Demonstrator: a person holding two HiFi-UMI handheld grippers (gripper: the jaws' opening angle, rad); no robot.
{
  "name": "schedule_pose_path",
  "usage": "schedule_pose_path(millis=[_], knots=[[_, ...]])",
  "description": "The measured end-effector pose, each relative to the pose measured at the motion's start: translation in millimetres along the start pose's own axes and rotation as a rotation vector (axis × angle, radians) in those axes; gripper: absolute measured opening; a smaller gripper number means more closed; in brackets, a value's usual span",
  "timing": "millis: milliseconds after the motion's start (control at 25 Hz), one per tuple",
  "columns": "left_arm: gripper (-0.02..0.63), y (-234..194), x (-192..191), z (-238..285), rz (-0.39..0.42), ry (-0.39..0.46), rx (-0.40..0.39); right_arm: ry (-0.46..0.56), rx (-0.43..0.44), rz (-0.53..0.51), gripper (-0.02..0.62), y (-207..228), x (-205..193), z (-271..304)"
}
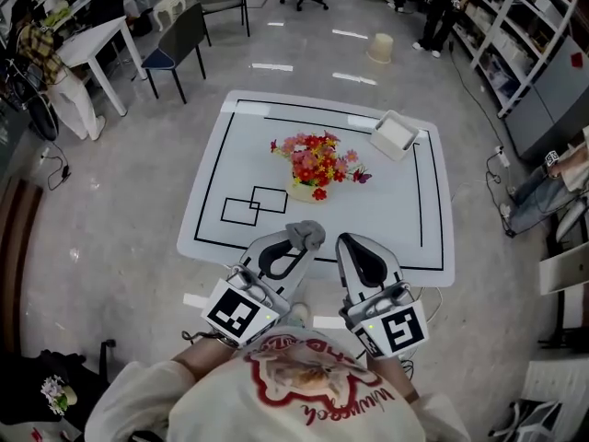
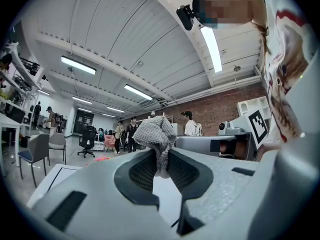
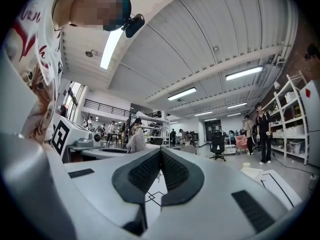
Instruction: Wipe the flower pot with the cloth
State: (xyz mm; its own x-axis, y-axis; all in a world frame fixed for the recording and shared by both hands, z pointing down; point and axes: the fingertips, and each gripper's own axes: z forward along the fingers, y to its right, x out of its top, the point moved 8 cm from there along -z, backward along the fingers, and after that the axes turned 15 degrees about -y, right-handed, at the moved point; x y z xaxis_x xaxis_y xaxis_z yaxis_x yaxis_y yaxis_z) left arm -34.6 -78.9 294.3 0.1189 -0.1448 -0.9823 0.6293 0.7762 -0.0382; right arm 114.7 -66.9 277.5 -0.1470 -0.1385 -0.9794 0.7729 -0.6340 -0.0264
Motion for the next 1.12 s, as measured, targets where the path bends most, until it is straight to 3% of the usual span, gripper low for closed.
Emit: schedule_pose_path(millis=[400, 760, 1120], knots=[[0.043, -23.8, -0.2, 35.3, -0.02, -0.019, 0.051, -0.007, 0.043, 0.02, -0.003, 43.2, -6.8, 25.2], [0.043, -36.3, -8.8, 41.6, -0.045, -0.041, 0.096, -0.024, 0.086, 0.044, -0.003, 52.2, -15.8, 45.9], [0.043, -71.1, 7.9, 57.9, -0.024, -0.011, 0.097, -0.001, 0.055, 0.015, -0.003, 76.2, -3.6, 65.4]])
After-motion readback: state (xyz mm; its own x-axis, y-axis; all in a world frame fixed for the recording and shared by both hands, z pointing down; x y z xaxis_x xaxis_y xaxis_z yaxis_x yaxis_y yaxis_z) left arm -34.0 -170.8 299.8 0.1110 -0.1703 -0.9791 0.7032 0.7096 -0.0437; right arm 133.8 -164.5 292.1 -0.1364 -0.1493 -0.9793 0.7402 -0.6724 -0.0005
